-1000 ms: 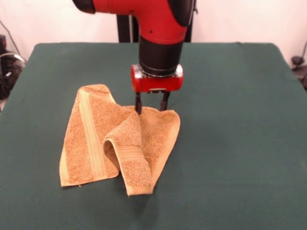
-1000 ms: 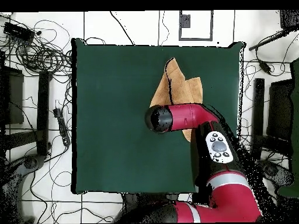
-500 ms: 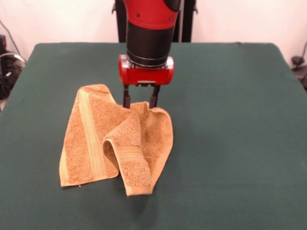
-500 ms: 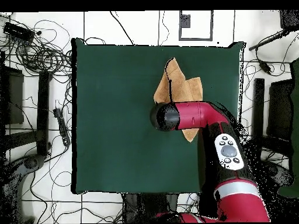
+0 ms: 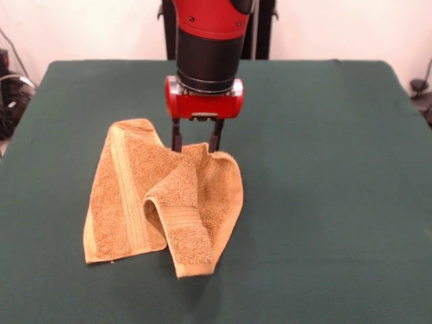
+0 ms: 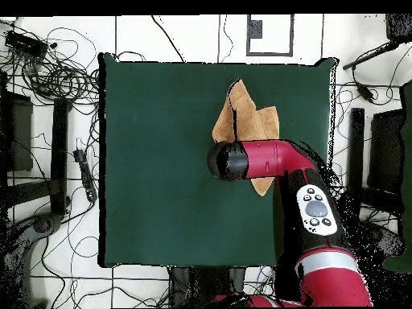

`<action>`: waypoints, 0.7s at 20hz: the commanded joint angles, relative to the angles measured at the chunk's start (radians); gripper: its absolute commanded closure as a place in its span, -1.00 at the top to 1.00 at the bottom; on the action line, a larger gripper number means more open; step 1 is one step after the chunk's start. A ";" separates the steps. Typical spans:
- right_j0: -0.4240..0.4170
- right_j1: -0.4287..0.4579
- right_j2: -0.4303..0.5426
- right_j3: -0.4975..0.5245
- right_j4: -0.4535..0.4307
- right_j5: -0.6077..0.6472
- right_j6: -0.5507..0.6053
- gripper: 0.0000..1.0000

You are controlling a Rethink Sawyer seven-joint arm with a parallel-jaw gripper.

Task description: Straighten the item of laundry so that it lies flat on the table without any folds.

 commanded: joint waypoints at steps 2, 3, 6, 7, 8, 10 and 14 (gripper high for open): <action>0.025 0.043 0.047 0.013 0.032 0.002 0.088 1.00; 0.026 0.043 0.047 0.013 0.032 0.000 0.090 1.00; 0.028 0.043 0.047 0.013 0.032 -0.003 0.092 1.00; 0.028 0.042 0.048 0.013 0.031 -0.001 0.089 1.00; 0.032 0.041 0.042 0.015 0.036 0.002 0.101 1.00; 0.043 0.038 0.029 0.017 0.044 0.007 0.128 1.00; 0.055 0.041 0.039 0.011 0.056 0.038 0.120 1.00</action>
